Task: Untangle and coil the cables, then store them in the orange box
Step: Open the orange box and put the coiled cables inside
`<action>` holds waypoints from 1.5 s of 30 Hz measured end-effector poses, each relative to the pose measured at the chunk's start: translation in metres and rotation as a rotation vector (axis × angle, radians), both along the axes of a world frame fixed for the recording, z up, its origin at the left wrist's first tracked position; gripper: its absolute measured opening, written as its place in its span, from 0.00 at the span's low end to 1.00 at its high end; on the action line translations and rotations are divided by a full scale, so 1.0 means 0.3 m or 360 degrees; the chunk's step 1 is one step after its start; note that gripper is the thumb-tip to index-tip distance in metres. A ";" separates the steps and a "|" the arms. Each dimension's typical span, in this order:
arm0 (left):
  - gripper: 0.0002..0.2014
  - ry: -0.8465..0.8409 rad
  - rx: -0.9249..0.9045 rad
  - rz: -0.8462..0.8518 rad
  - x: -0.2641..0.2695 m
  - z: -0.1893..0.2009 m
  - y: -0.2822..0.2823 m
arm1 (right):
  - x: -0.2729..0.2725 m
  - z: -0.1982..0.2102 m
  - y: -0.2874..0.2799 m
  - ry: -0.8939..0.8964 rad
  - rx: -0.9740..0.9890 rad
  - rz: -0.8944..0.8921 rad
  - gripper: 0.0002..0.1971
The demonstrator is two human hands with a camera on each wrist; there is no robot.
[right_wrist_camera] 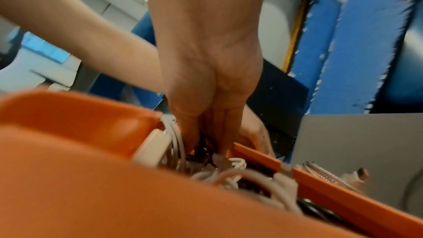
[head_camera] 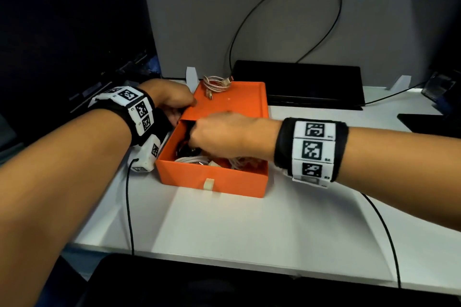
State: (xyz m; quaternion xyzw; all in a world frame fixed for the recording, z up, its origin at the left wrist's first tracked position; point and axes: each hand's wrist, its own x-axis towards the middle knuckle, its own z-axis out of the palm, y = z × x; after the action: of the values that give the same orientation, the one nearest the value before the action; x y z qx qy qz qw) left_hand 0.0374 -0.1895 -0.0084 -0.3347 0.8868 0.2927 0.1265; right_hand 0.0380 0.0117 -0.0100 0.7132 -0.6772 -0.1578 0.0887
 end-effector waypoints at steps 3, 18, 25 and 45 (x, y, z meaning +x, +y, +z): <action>0.19 0.0032 0.0007 0.0017 -0.005 0.003 0.000 | -0.006 -0.049 -0.002 -0.0128 0.0253 -0.0127 0.17; 0.16 0.0032 0.0059 -0.0085 0.004 -0.010 -0.006 | -0.161 0.150 -0.089 -0.1007 -0.0039 -0.0260 0.18; 0.19 0.0114 0.0044 -0.0020 -0.002 -0.008 -0.005 | -0.385 0.118 -0.251 -0.0430 -0.0337 -0.0627 0.17; 0.19 0.0077 0.0041 -0.0044 0.004 0.006 -0.001 | -0.344 0.124 -0.321 -0.0599 -0.0099 -0.1019 0.25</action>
State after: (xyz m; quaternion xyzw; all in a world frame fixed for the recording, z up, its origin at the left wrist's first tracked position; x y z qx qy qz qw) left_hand 0.0386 -0.1898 -0.0068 -0.3136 0.8902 0.3104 0.1135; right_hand -0.0653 -0.0845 0.0272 0.4787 -0.8749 -0.0231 -0.0697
